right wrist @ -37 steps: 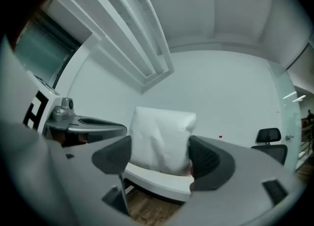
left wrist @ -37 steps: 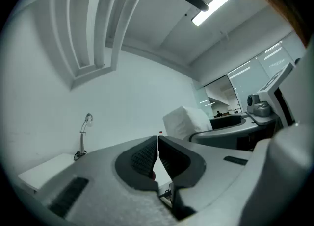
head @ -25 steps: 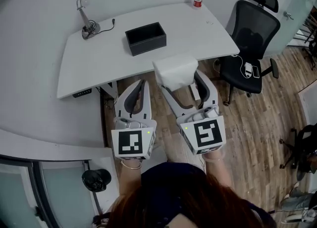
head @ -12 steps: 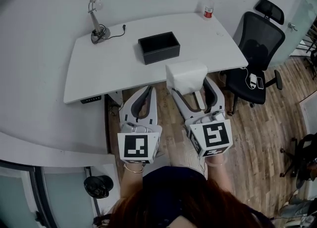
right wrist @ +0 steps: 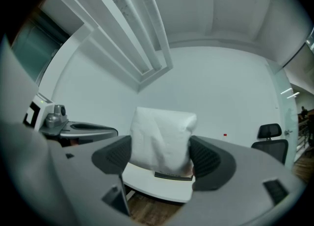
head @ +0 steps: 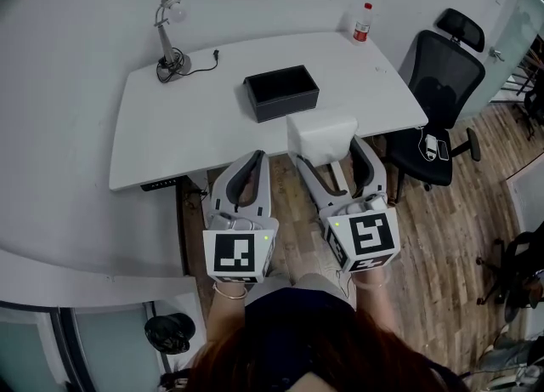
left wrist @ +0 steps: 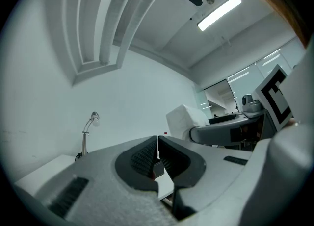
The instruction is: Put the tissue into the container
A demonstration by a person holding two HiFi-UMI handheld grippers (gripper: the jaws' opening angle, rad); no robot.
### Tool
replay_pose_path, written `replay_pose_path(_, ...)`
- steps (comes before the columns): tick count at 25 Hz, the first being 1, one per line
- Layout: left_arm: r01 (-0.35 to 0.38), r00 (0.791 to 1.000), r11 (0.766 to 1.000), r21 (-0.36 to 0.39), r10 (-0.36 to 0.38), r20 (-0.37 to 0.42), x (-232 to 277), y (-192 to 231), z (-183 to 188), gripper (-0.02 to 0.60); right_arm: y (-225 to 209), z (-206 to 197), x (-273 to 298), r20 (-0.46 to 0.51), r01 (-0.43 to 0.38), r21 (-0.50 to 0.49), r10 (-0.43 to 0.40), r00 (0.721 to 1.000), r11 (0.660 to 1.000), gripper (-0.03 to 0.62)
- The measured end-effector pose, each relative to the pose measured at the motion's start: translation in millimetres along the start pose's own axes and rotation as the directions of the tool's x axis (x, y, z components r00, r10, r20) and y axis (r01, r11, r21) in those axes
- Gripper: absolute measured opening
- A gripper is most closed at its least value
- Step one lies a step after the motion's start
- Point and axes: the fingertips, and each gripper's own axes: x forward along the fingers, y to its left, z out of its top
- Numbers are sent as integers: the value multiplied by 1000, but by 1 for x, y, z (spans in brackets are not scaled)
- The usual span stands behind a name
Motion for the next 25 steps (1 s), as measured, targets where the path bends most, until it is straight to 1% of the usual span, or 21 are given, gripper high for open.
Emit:
replay_pose_path(4, 6, 1000, 1000, -15, -6, 1, 1, 9, -3, 28, 5, 0, 5, -9, 5, -12, -5, 1000, 1000, 383)
replay_pose_path(12, 25, 1000, 999, -40, -26, -8, 5, 14, -8, 28, 4, -9, 12, -35, 26, -7, -26, 999, 1000, 383)
replay_pose_path(18, 39, 999, 999, -18, -39, -10, 15, 19, -12, 28, 3, -10, 25, -35, 20, -8, -20, 999, 1000, 383)
replay_pose_path(25, 48, 999, 998, -28, -48, -7, 35, 25, -10, 28, -7, -12, 44, -33, 28, -7, -28, 999, 1000, 383)
